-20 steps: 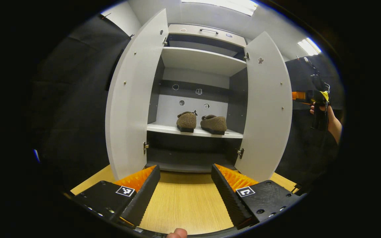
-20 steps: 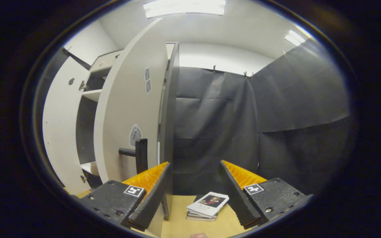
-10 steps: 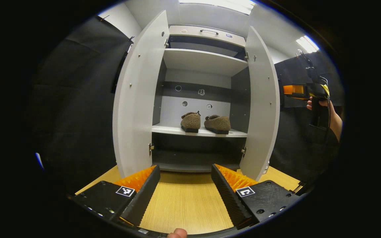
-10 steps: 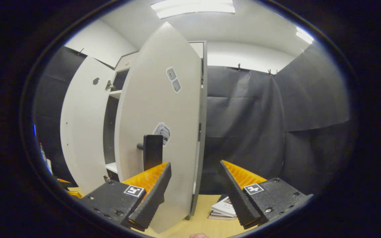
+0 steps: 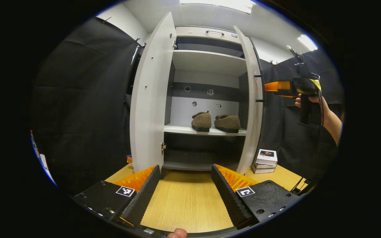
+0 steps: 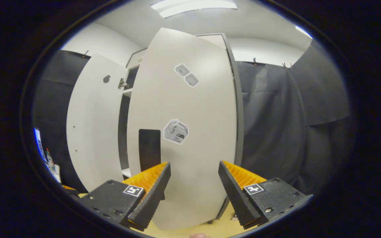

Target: Grab one shoe with the right hand and put it into the shoe cabinet, grab the other shoe with the left hand and put it into the shoe cabinet; then close the right door with the right hand and the left door with the left hand.

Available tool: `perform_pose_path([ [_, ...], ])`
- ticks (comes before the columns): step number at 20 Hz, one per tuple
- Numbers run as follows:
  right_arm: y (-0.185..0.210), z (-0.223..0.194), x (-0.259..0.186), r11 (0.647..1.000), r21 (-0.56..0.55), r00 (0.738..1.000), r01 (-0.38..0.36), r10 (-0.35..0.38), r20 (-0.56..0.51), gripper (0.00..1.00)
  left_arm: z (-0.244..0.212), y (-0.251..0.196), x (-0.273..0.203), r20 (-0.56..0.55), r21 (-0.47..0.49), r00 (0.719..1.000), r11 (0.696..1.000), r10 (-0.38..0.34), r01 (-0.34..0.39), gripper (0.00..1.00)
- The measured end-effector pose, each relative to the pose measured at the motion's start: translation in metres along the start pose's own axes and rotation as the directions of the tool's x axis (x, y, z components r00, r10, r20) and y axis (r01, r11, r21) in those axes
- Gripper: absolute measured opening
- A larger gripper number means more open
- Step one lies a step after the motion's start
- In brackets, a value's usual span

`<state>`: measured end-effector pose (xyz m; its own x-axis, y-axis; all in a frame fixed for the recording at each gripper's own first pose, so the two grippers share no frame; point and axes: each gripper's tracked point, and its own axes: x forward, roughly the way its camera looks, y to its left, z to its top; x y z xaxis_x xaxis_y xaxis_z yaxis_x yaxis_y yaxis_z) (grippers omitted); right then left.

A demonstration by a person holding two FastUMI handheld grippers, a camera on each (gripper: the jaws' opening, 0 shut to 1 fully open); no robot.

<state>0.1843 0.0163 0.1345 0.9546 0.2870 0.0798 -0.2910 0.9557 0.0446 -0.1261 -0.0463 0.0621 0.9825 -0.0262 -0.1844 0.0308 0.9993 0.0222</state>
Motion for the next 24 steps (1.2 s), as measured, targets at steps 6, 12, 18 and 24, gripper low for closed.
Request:
perform_pose_path([
  [6, 0.005, -0.003, 0.011, 0.999, 0.04, 0.999, 0.026, -0.027, 0.019, 0.96, 0.001, 0.018, -0.007, -0.001, -0.001, 0.999, 0.999, 0.044, -0.044, 0.95],
  [12, 0.0, 0.0, -0.043, 0.994, -0.016, 0.991, 0.109, -0.107, 0.084, 0.98, 0.004, 0.011, -0.004, -0.004, -0.012, 1.0, 1.0, 0.019, -0.019, 0.95],
  [18, 0.012, -0.039, -0.102, 0.966, -0.13, 0.969, 0.224, -0.207, 0.133, 0.98, 0.008, -0.015, 0.003, -0.004, -0.028, 0.999, 0.998, -0.048, 0.048, 0.95],
  [24, 0.028, -0.126, -0.148, 0.965, -0.082, 0.968, 0.25, -0.251, 0.004, 1.0, 0.014, -0.03, 0.008, 0.01, -0.046, 0.996, 0.995, -0.086, 0.086, 0.95],
])
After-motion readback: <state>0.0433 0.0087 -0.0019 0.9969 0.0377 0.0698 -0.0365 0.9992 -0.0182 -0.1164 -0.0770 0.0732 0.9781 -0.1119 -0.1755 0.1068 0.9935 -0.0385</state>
